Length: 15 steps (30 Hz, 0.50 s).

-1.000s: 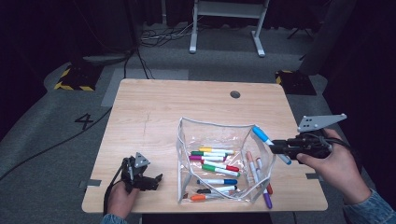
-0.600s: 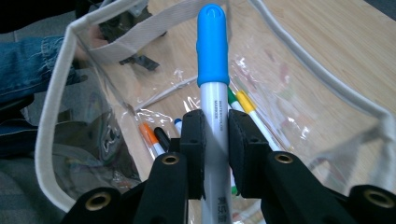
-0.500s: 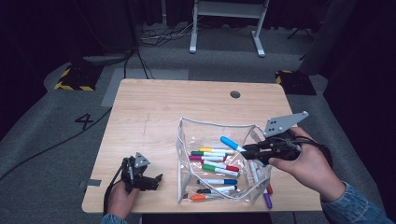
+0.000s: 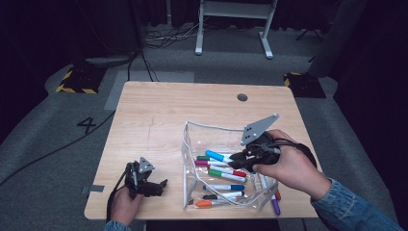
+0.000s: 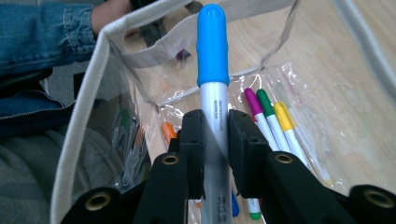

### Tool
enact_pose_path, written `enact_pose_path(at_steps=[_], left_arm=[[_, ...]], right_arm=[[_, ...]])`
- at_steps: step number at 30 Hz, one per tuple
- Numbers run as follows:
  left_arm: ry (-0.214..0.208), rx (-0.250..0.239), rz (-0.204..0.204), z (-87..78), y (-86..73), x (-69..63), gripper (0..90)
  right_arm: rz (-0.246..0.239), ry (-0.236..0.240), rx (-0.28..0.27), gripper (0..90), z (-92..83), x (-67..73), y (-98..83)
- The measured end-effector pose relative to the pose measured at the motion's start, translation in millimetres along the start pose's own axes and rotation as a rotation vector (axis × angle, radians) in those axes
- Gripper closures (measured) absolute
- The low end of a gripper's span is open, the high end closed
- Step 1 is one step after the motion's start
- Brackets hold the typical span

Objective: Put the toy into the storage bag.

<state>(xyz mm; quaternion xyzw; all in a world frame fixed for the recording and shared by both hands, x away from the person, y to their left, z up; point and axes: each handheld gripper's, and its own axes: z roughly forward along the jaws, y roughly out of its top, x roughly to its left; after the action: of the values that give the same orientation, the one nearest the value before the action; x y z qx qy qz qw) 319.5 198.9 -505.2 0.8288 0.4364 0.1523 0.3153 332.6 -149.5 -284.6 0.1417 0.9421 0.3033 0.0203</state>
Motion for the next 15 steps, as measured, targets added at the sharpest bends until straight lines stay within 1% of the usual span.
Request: enact_pose_path(at_steps=[4, 6, 9, 12, 13, 14, 15], left_arm=[[-0.001, -0.001, -0.004, 0.1, -0.1, -0.3, 0.0], [0.0, 0.0, 0.001, 0.0, 0.0, 0.0, 0.0], [-0.001, -0.001, -0.005, 0.1, -0.1, -0.4, 0.0], [0.0, -0.001, -0.001, 0.1, 0.0, -0.1, 0.0], [0.0, -0.001, -0.001, 0.1, 0.0, -0.1, 0.0], [-0.001, -0.001, -0.005, 0.1, -0.1, -0.3, 0.0], [0.0, -0.001, 0.001, 0.0, 0.0, 0.0, 0.0]], right_arm=[[-0.007, 0.02, 0.044, 76.9, 17.0, -4.0, 2.8], [-0.007, 0.028, 0.071, 76.9, 25.5, -5.4, 3.8], [-0.006, 0.045, 0.122, 76.9, 38.8, -6.9, 4.8], [-0.007, 0.056, 0.16, 76.8, 51.2, -7.5, 5.1], [-0.007, 0.056, 0.16, 76.8, 51.2, -7.5, 5.1], [-0.01, 0.066, 0.19, 76.8, 58.7, -7.6, 4.9], [-0.01, 0.07, 0.205, 76.8, 62.3, -7.4, 4.7]])
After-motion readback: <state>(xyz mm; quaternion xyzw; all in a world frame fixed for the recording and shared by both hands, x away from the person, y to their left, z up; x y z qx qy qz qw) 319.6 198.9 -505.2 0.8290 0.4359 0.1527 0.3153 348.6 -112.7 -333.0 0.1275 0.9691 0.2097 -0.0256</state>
